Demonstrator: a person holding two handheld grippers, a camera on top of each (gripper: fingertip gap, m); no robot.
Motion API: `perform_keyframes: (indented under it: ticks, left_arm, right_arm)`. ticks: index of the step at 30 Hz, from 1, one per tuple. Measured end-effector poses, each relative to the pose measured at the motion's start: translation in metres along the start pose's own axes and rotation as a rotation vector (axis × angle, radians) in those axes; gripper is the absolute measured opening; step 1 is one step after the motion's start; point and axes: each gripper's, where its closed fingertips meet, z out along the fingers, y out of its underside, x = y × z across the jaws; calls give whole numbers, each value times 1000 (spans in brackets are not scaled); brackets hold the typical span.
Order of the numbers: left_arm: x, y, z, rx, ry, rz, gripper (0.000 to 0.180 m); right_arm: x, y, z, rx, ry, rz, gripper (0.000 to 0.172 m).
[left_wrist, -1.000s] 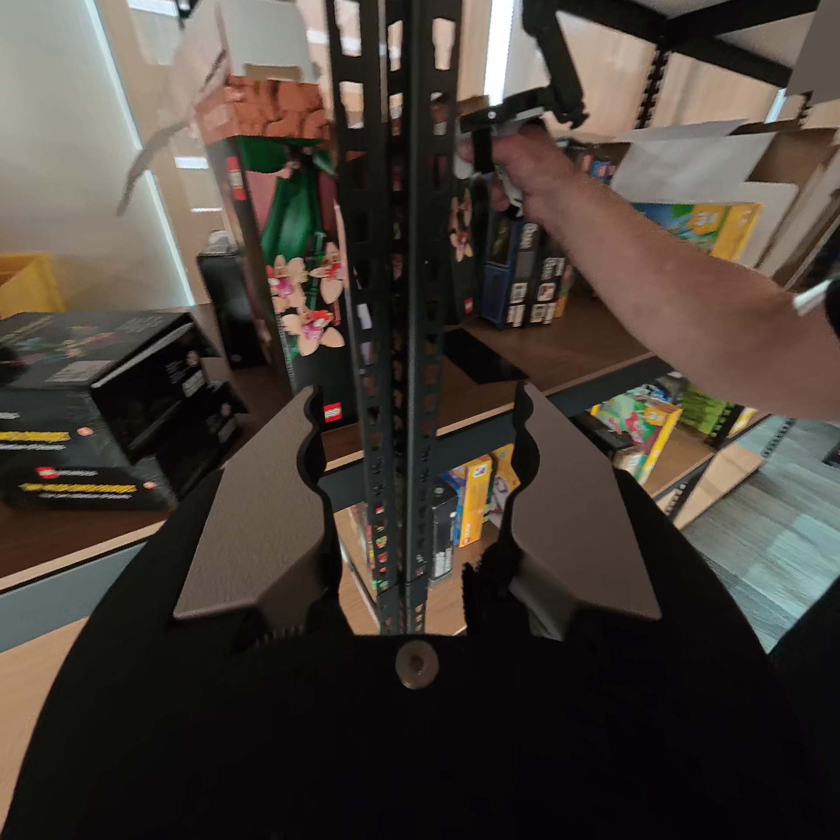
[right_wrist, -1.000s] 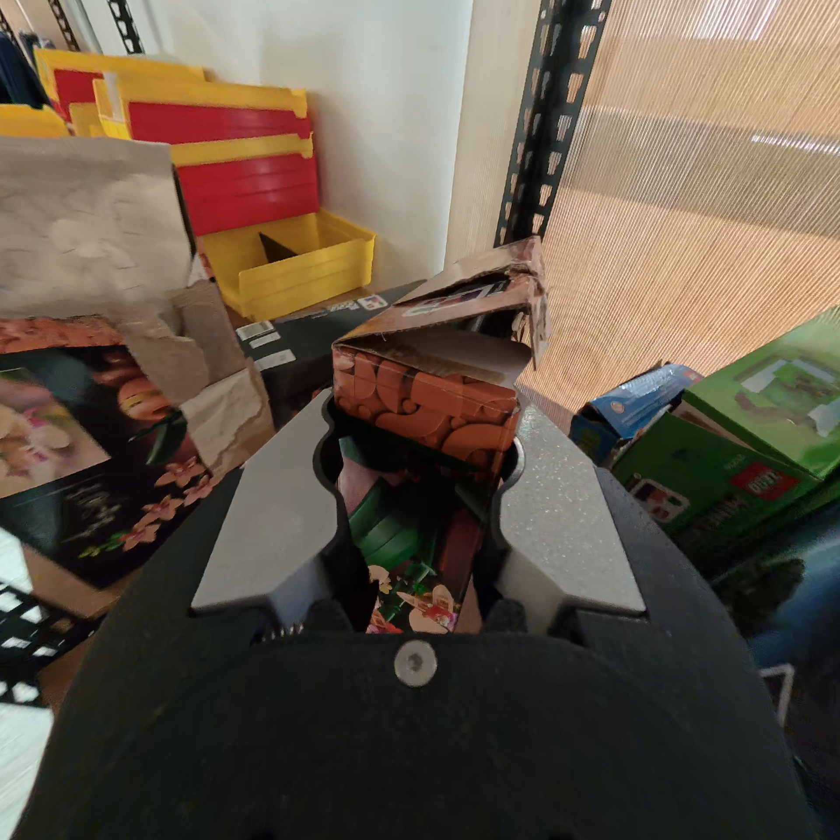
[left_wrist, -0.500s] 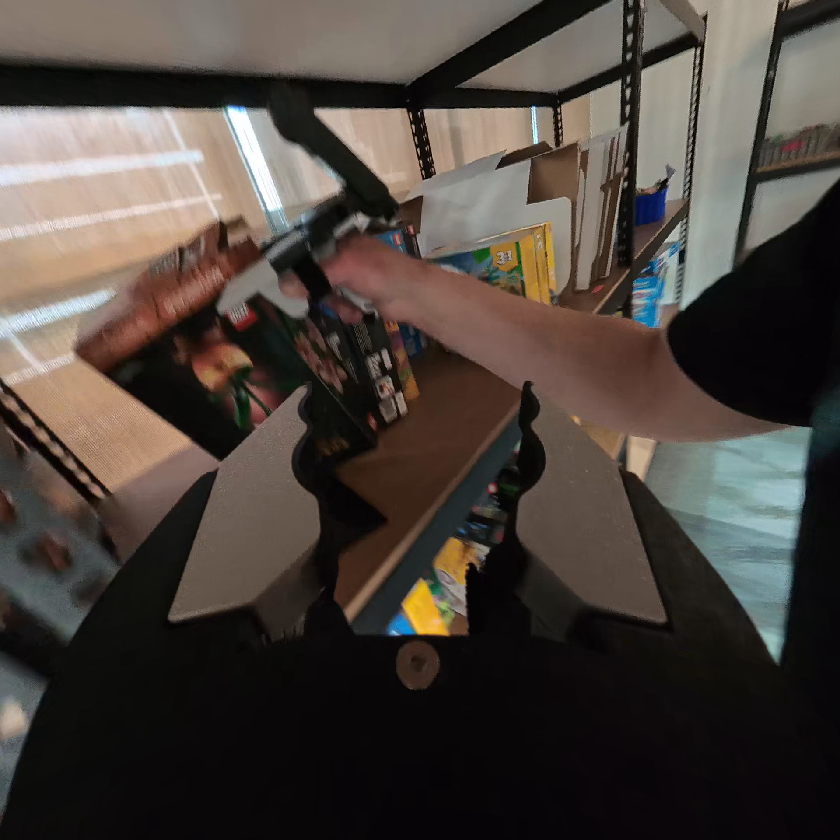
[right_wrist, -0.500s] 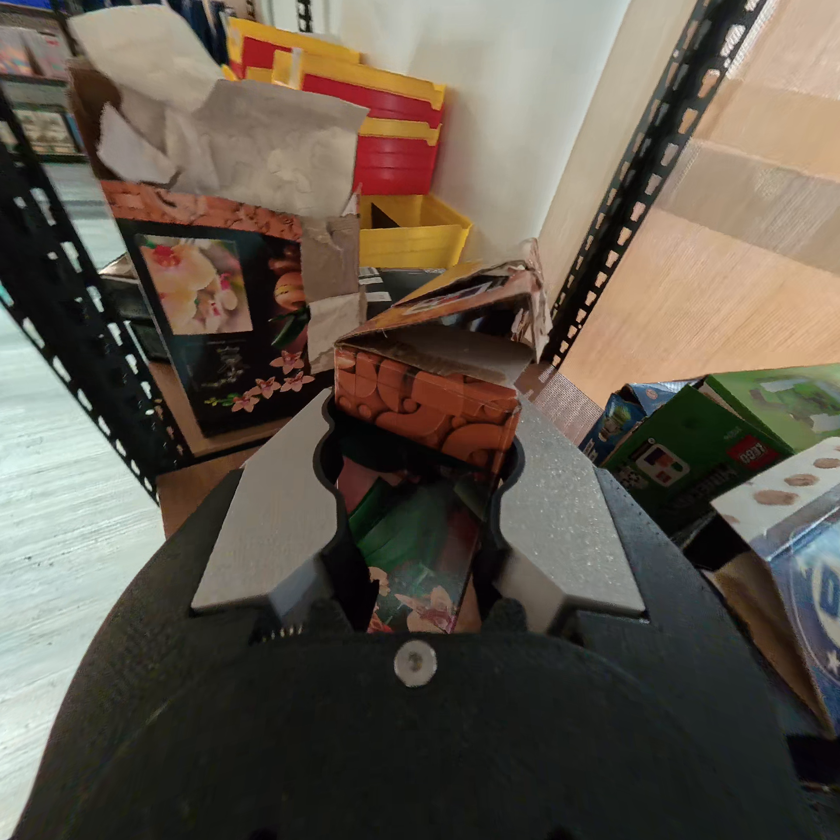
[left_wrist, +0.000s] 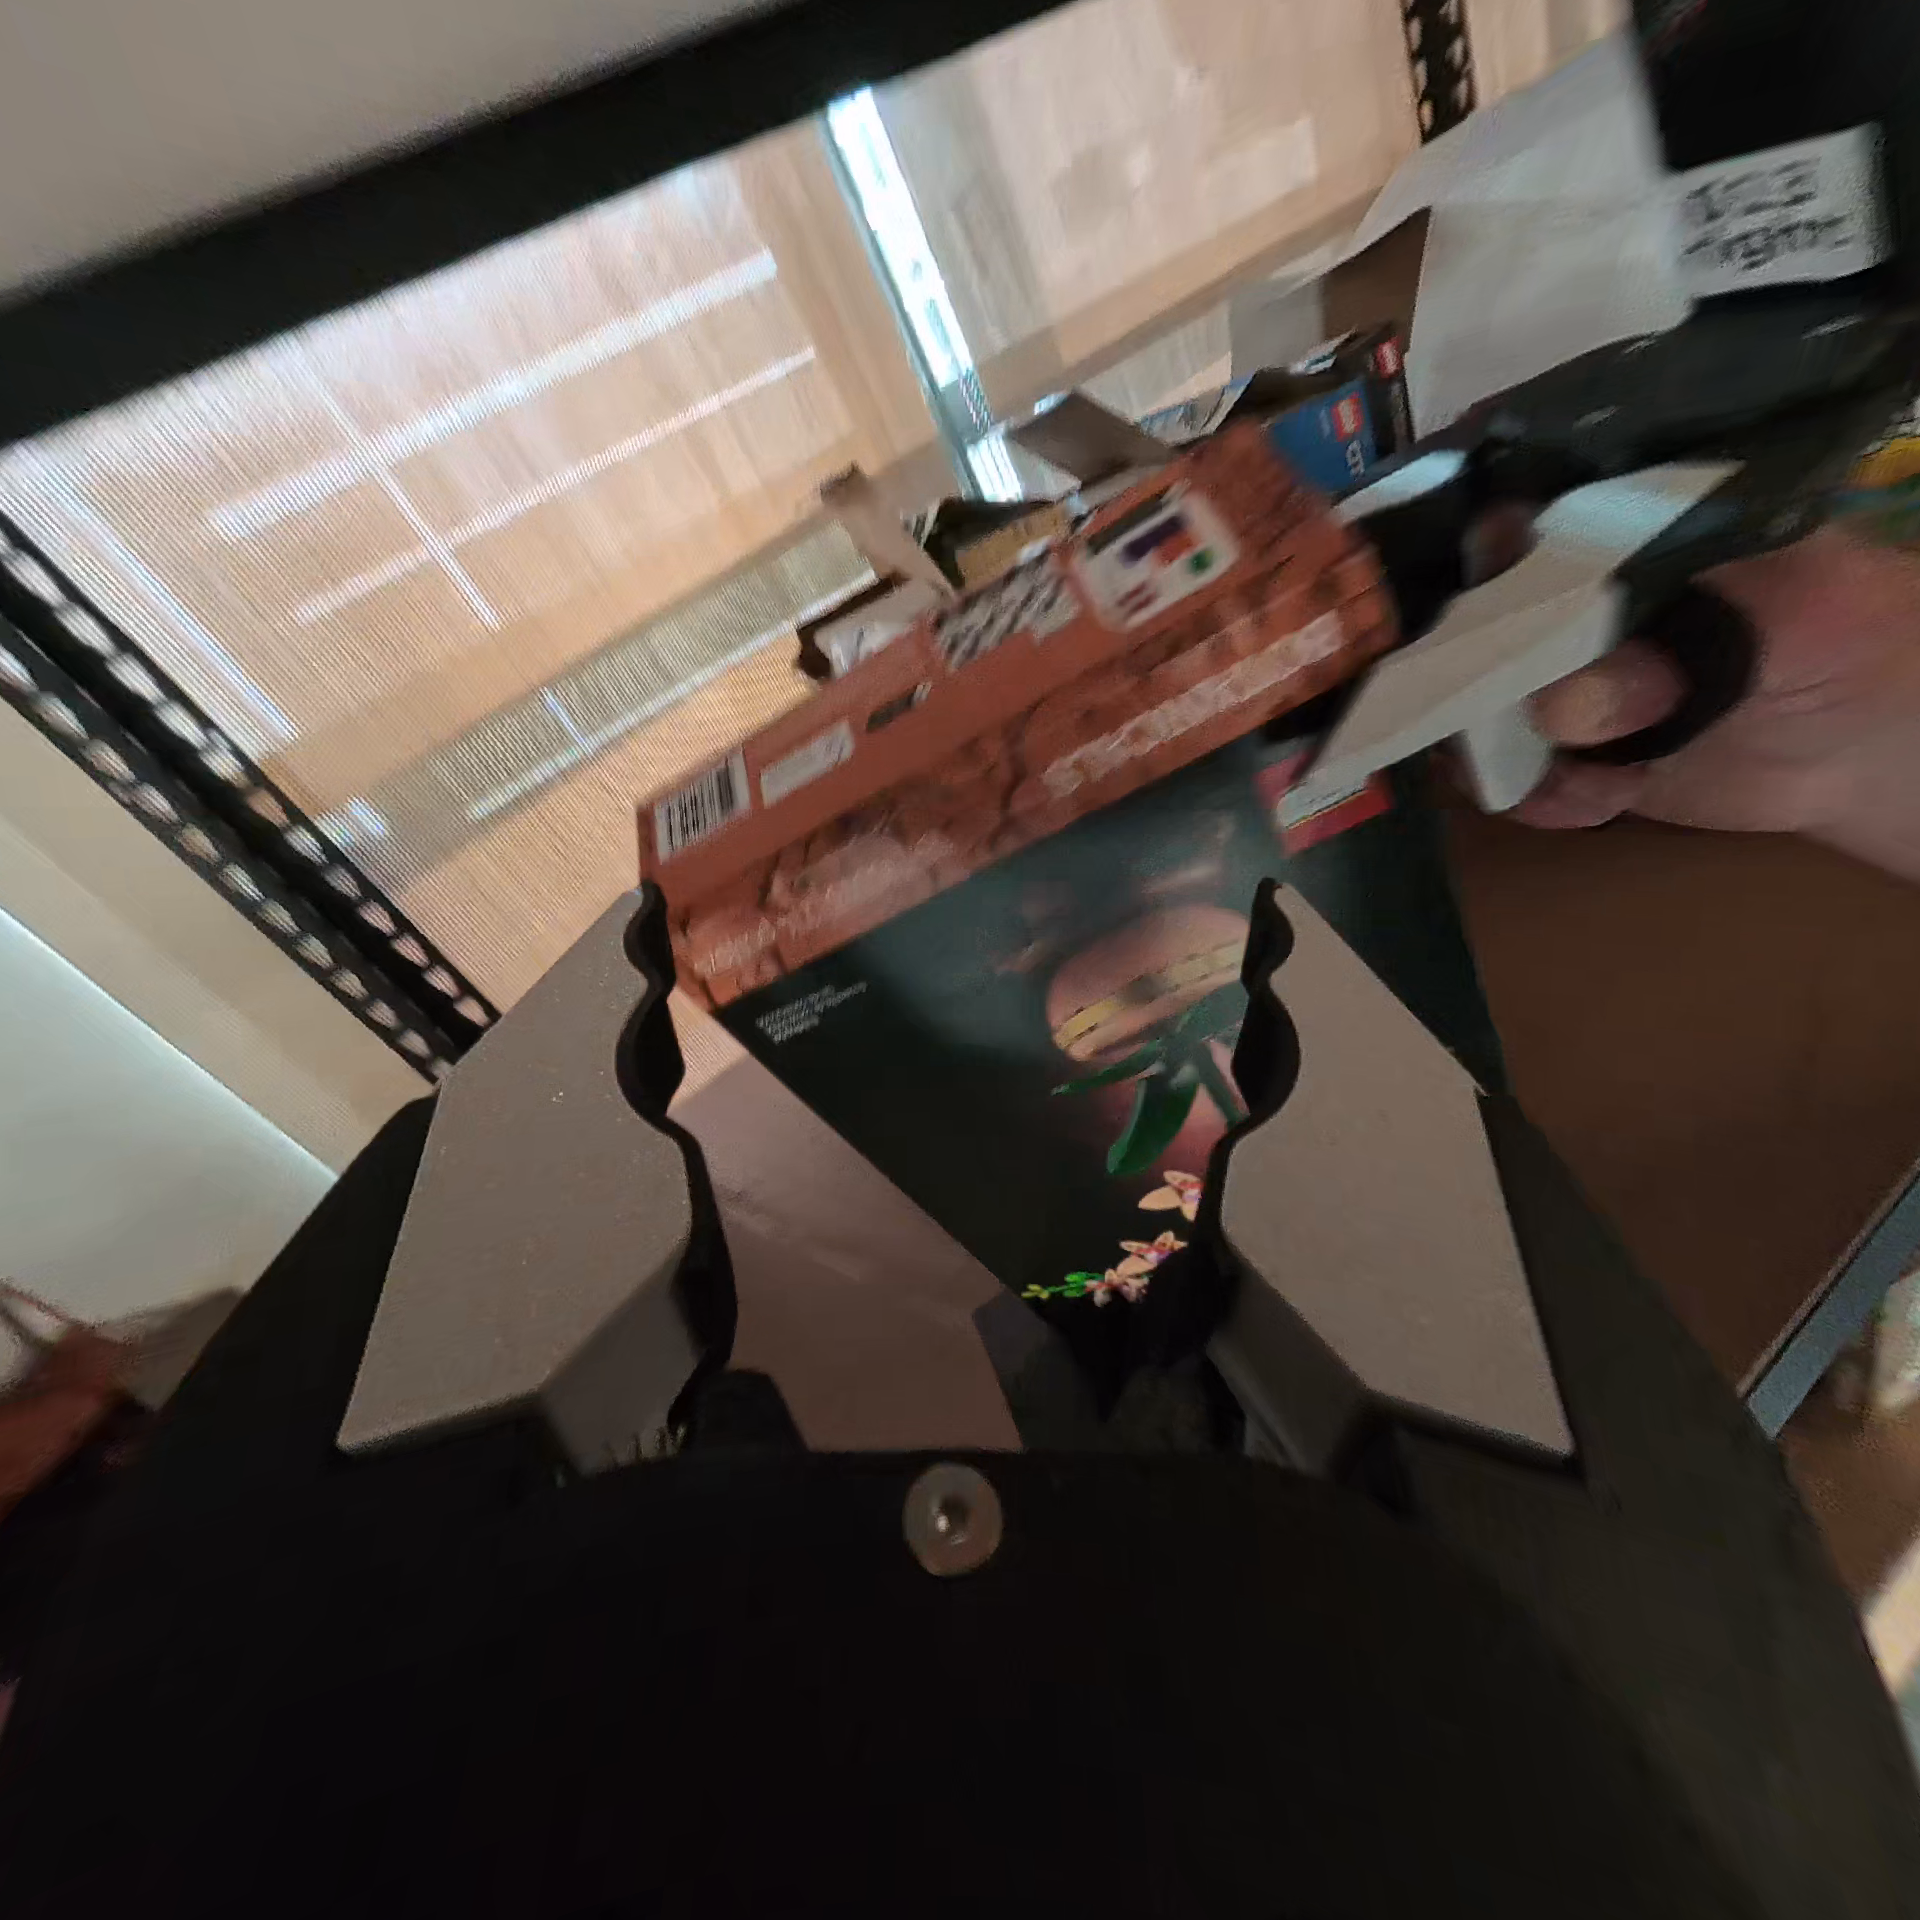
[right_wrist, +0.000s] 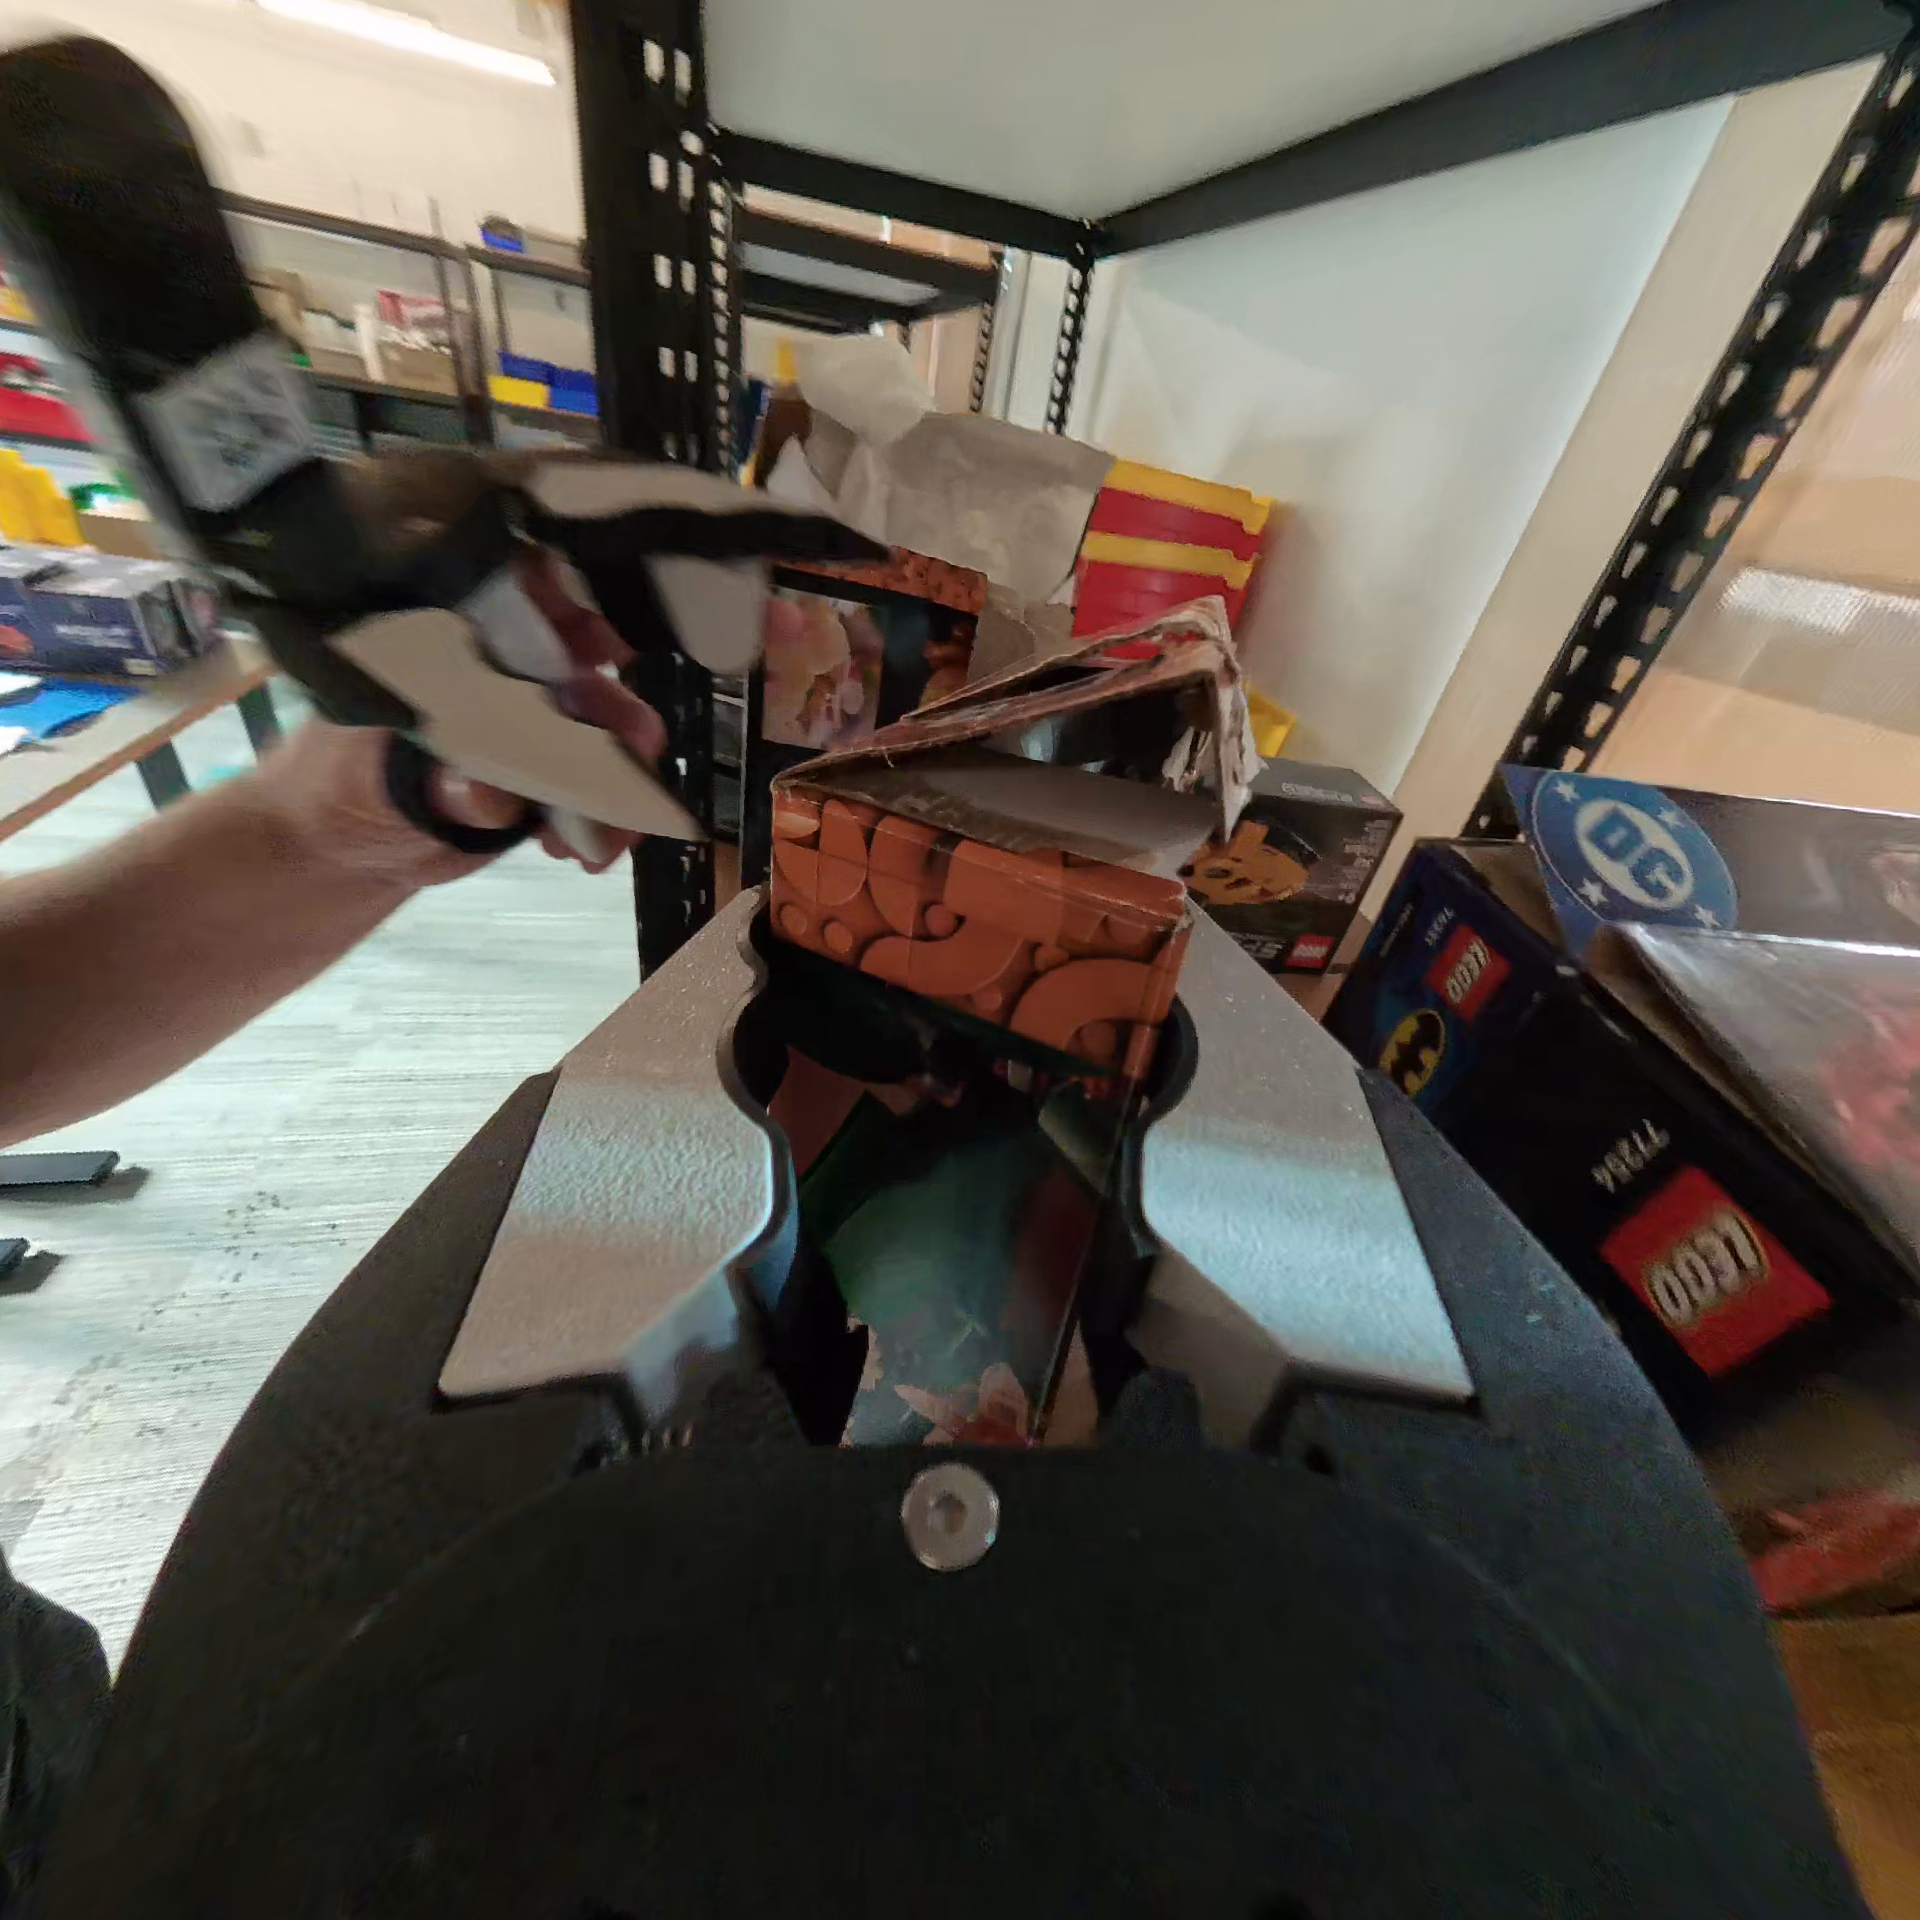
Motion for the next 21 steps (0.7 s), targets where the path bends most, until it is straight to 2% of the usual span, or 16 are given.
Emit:
perform_keyframes:
  ticks: [4, 7, 9, 11, 14, 18, 21]
  left_arm:
    - [-5, 35, 33, -5, 21, -198, 110]
    - [8, 51, 58, 35, 180, -460, 109]
    - [20, 57, 69, 65, 267, -548, 100]
    - [31, 47, 73, 136, 356, -623, 95]
    - [32, 40, 78, 136, 355, -607, 87]
    - [41, 20, 76, 154, 355, -596, 86]
    - [60, 25, 78, 94, 315, -549, 86]
  right_arm:
    - [2, 7, -25, 58, -32, 28, 65]
    - [4, 7, -39, 86, -49, 44, 65]
    - [2, 5, -45, 109, -67, 29, 66]
    - [5, 4, -48, 115, -76, 48, 65]
    - [7, -6, -56, 148, -86, 52, 66]
    - [5, -19, -72, 153, -104, 34, 66]
    - [4, -12, -86, 121, -144, 56, 67]
